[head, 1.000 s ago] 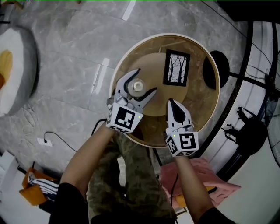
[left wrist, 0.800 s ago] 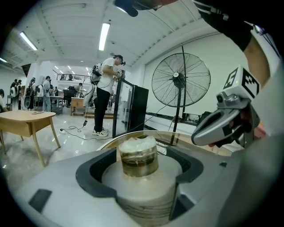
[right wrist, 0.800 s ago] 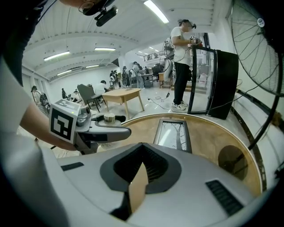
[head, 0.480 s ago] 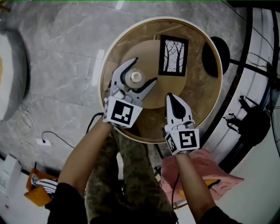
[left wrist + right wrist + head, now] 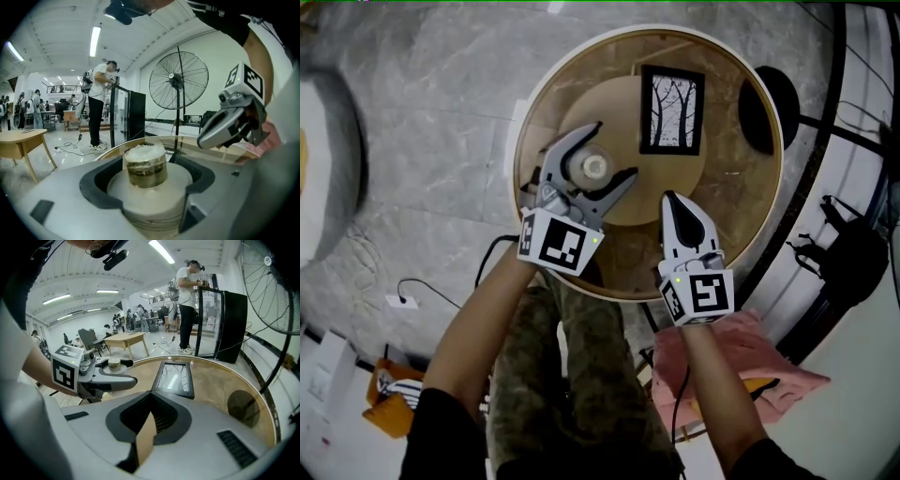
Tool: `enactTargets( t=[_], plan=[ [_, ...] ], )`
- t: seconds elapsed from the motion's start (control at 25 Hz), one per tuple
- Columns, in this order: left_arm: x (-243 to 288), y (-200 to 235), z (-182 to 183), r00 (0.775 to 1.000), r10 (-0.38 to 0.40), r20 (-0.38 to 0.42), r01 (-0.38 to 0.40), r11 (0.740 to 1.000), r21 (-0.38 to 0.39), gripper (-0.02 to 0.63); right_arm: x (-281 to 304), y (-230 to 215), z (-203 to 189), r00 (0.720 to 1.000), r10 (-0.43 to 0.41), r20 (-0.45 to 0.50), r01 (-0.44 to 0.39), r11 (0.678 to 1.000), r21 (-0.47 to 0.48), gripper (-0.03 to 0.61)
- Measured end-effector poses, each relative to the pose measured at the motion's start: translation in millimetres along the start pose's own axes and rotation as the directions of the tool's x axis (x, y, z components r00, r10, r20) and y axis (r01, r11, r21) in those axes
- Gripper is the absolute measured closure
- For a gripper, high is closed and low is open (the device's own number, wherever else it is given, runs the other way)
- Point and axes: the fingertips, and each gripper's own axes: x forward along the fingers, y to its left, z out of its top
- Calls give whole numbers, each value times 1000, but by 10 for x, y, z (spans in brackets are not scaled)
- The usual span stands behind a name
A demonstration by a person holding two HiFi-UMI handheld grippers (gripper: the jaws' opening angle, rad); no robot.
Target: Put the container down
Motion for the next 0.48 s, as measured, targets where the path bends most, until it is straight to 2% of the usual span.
enactTargets(
  t=[0.32, 0.48],
  plan=[
    [-51, -41, -91, 1000, 4, -30, -4, 1000, 23, 253, -34, -22, -14, 1000, 3, -6, -4, 1000, -3, 557],
    [-107, -61, -190, 998, -17, -54, 17, 1000, -3, 253, -45, -56, 14, 1000, -3, -6, 3, 1000, -14, 557]
  ],
)
